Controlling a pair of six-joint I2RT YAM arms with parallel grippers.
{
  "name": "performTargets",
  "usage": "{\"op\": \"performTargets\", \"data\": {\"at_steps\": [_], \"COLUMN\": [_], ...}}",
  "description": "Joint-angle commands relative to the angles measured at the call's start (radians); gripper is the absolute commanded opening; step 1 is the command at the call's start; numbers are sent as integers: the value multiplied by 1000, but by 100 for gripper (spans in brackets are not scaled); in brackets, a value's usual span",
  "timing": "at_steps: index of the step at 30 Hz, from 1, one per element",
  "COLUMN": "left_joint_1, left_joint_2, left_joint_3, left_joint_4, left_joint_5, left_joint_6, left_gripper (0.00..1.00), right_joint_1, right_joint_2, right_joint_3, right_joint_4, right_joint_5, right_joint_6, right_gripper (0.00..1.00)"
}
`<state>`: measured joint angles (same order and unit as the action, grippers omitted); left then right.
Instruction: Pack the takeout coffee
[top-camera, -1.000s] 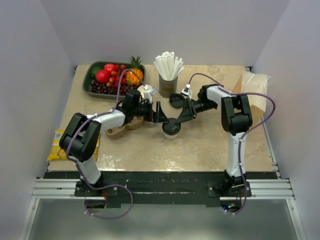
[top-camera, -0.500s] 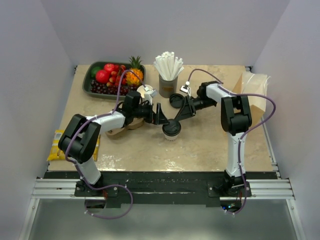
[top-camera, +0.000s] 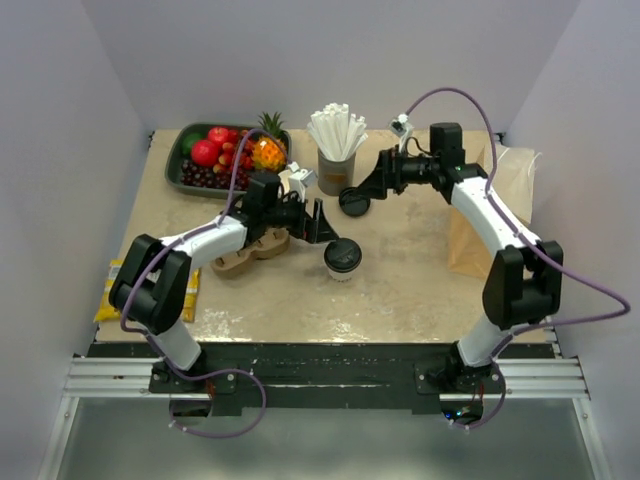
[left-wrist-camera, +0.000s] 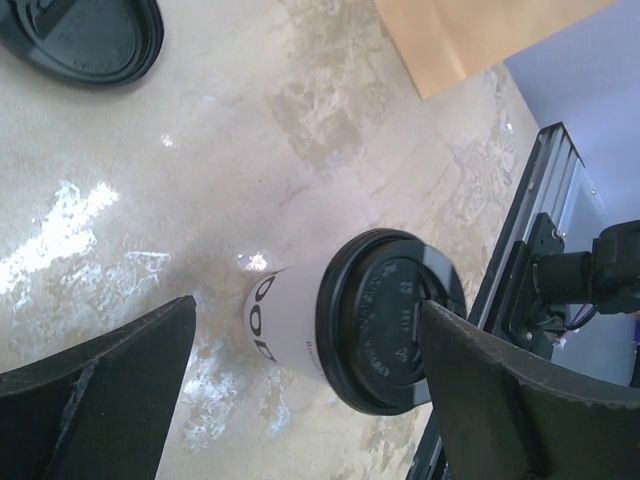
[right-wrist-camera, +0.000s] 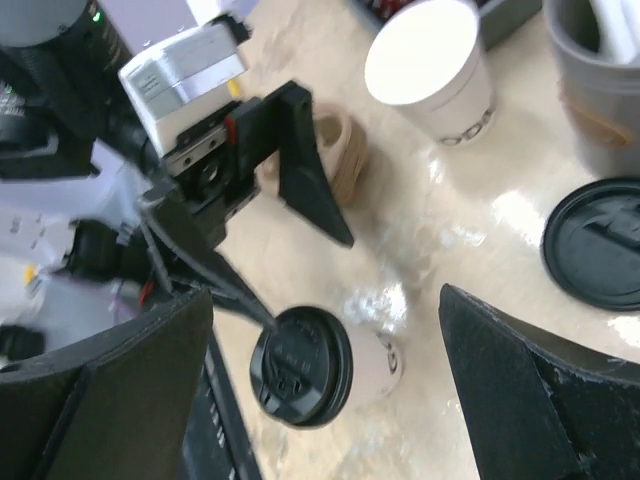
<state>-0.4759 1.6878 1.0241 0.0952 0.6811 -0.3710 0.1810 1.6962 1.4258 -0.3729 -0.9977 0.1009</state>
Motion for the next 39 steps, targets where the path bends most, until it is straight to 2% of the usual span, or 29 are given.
{"op": "performTargets", "data": {"at_steps": [1,3,6,9,15,20,24,33,39], "left_joint_1": [-13,-18,-21,-24,-24,-27,-27,-27,-26], "left_joint_2": [-75,-92,-125,-134,-117,-102,-91,-34,13], "left_joint_3": [36,7,-64,-97,-119,-134,-150,-154,-162], "left_joint_4": [-8,-2,40,75,127,169,169,187,184], "left_joint_5": [41,46,37,12,8,12,12,8,-2], "left_joint_6": [43,35,3,-3,-25,-39,-39,-46,-11], "left_gripper": [97,96,97,97,96,96,96,95,93], "right_joint_1": [17,29,38,46,51,63,64,64,66], "right_joint_2": [-125,-132,-92,-75,-37,-12,46,91,128], "right_joint_3": [-219,-251,-271,-333,-353,-361,-355,-392,-419], "right_joint_4": [418,427,385,426,217,154,109,120,166], "right_joint_5": [114,145,33,-65,-67,-65,-78,-82,-90], "right_joint_6": [247,278,286,260,54,10,-15,-27,26], "right_gripper": [99,99,97,91,84,83,78,75,74]}}
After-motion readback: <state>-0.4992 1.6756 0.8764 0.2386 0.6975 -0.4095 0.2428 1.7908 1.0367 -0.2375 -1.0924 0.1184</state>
